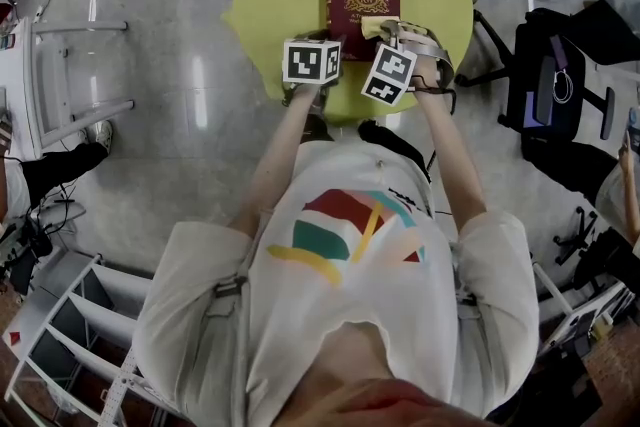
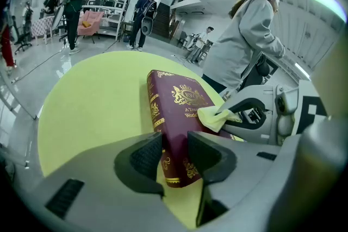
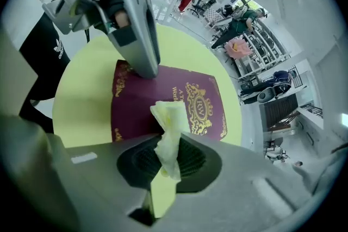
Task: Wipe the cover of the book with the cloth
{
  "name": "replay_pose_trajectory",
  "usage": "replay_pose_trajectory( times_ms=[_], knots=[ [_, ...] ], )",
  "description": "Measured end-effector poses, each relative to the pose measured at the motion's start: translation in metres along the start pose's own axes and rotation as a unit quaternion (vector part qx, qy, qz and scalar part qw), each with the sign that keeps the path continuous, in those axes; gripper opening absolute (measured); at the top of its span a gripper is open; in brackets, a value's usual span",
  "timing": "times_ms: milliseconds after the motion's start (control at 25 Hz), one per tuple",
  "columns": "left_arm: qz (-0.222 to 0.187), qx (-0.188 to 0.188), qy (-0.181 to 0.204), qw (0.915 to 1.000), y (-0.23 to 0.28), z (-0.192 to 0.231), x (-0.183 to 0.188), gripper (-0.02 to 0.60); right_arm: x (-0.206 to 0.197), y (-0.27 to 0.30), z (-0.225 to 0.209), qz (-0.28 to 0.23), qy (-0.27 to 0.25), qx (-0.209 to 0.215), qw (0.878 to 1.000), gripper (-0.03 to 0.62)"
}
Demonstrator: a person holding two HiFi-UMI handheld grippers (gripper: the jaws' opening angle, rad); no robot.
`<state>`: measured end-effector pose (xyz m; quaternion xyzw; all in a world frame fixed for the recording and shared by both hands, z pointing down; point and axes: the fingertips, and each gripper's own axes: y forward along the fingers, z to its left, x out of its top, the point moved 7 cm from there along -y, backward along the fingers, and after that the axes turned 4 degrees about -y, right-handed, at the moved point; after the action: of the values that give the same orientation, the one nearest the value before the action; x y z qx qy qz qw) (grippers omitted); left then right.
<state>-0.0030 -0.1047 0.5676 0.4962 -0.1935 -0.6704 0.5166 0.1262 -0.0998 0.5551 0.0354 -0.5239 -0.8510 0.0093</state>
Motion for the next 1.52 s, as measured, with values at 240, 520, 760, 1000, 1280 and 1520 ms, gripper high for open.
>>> replay_pose_trajectory(
  times_ms=[240, 520, 760, 1000, 1280, 1520],
  knots=[
    [-0.002, -0.002, -0.002, 1.0, 0.001, 0.001, -0.001, 0.15, -0.004, -0.016, 0.027, -0.004, 0.015, 0.034, 0.999, 0.03],
    [-0.003, -0.004, -0.003, 1.0, 0.001, 0.002, -0.001, 0.15, -0.01, -0.031, 0.054, -0.004, 0.031, 0.063, 0.998, 0.03],
    [-0.006, -0.004, -0.004, 1.0, -0.001, 0.001, -0.001, 0.15, -0.012, -0.035, 0.059, -0.005, 0.037, 0.074, 0.997, 0.029],
    [-0.005, -0.006, -0.008, 0.9999, 0.002, 0.0, -0.001, 0.15, -0.015, -0.036, 0.061, -0.007, 0.041, 0.082, 0.996, 0.03],
    [-0.025, -0.041, -0.017, 0.9987, -0.012, -0.004, 0.0, 0.153, -0.008, -0.046, 0.019, -0.032, 0.075, 0.038, 0.996, 0.031],
    [-0.064, -0.048, -0.022, 0.9966, -0.044, -0.005, 0.012, 0.105, 0.021, -0.041, -0.057, -0.062, 0.063, -0.023, 0.996, 0.031]
  ],
)
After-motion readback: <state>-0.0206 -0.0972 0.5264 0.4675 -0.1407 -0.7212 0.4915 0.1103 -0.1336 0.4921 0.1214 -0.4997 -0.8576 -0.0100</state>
